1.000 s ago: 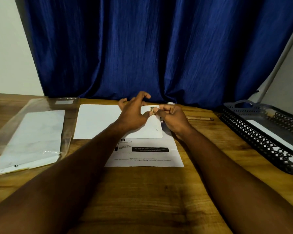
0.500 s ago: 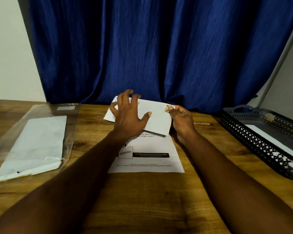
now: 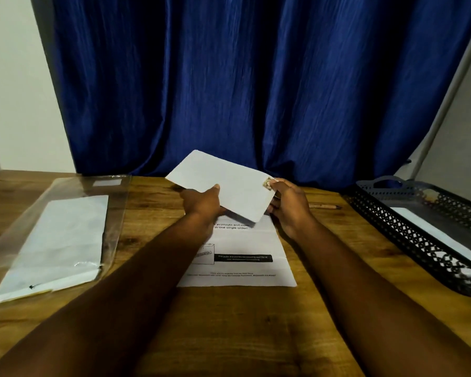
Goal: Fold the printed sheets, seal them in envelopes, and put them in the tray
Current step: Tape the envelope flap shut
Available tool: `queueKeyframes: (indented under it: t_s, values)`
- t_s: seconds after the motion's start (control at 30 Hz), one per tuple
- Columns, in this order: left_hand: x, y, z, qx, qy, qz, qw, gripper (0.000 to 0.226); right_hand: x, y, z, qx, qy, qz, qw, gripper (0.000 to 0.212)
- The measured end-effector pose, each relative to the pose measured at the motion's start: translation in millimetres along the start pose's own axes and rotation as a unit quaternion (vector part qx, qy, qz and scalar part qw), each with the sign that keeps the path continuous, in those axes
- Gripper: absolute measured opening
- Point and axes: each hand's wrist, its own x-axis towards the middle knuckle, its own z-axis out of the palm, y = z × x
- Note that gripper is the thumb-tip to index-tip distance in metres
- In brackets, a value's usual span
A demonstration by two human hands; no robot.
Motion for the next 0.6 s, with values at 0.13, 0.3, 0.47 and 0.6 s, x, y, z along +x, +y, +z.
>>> queueKeyframes:
  t_s: [0.13, 0.3, 0.47, 0.6]
  values:
    - [1, 4, -2, 0.027, -0.012, 0.071, 0.997, 0.043, 1, -3, -3, -0.079, 0.022, 0.044, 0.996, 0.027]
    - [-6, 0, 4, 0.094, -0.141, 0.098, 0.981, 0.041, 7, -15, -15, -0.113, 0.012, 0.065, 0.991, 0.04]
    - [-7, -3, 4, 0.117, -0.157, 0.114, 0.974, 0.039, 2, -28, -24, -0.228, -0.022, -0.018, 0.973, 0.03]
    - [-13, 0, 7, 0.143, -0.178, 0.114, 0.967, 0.039, -3, -26, -25, -0.277, -0.073, -0.048, 0.957, 0.02]
